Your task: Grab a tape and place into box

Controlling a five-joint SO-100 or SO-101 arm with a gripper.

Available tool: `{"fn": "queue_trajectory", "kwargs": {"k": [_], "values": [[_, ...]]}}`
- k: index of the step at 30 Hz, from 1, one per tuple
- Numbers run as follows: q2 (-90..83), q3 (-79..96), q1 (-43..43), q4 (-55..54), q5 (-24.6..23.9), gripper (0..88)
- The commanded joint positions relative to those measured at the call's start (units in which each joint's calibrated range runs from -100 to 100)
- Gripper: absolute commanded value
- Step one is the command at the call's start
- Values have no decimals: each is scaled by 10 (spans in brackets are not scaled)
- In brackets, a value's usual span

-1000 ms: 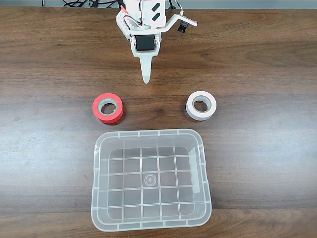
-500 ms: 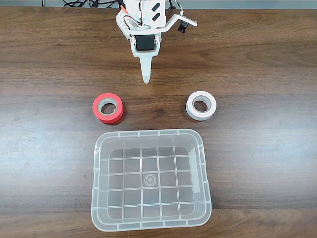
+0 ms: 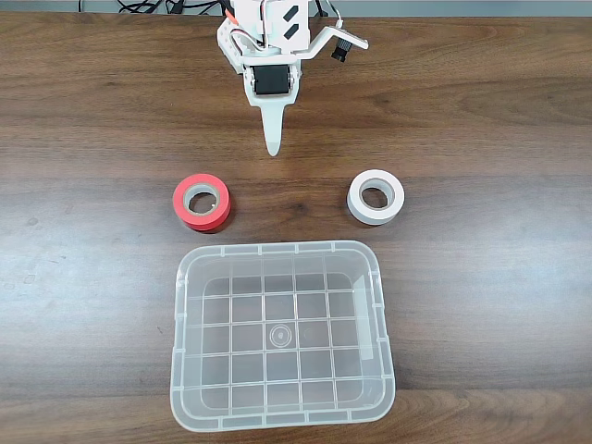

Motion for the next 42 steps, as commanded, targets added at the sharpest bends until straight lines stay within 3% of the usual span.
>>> {"fn": "queue_trajectory", "kwargs": {"k": [1,8,12,16,29,42], "values": [[-6,-3,-1,-5,0,18],[-5,-3,15,-7,3,16],[-3,-3,85,-7,5,16],[-4,-3,141,-18,41,16],[15,-37,216,-1,53,15],[327,-278,218,-42,60,15]]}}
